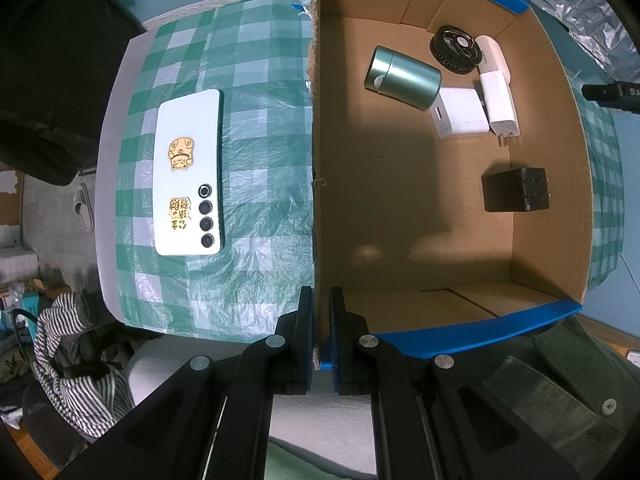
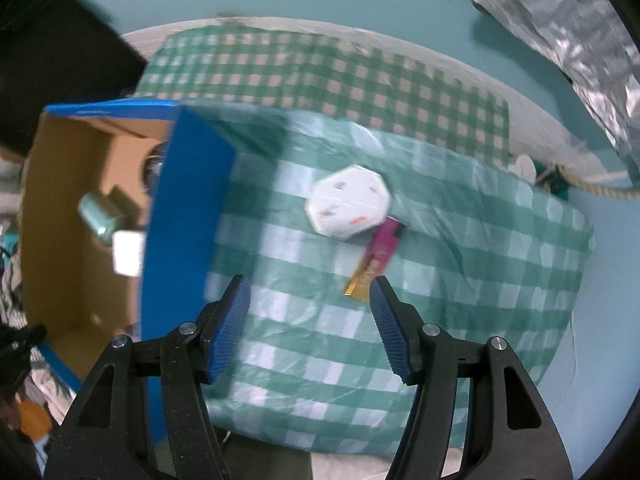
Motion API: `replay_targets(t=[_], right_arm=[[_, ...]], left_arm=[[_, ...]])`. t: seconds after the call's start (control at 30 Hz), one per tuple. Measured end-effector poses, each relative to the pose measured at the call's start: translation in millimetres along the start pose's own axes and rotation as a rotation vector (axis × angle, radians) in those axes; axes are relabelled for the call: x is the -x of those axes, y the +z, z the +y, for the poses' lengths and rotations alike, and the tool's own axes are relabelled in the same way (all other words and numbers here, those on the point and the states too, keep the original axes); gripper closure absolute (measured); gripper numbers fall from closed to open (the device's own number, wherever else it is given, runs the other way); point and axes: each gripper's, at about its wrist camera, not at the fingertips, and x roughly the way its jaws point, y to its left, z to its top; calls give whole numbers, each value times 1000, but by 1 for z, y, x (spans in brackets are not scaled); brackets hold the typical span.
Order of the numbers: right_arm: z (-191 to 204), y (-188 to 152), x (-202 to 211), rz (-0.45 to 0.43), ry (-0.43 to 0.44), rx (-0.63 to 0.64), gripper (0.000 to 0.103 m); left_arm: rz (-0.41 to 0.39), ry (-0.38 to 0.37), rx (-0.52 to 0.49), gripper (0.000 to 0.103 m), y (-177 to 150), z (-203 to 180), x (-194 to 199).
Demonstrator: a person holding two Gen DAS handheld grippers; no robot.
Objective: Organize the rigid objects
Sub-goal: 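Move the right gripper back over the pink-gold lighter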
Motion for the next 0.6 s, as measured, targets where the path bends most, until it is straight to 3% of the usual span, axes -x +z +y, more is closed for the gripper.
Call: replay_targets(t=[0.33,0.6], right_arm=[[-54,5,-46,68,37,-175,41],[-60,8,-64,81,42,-226,41]], left_arm=[[2,7,4,96,1,1,0],[6,12,14,96,3,0,1]])
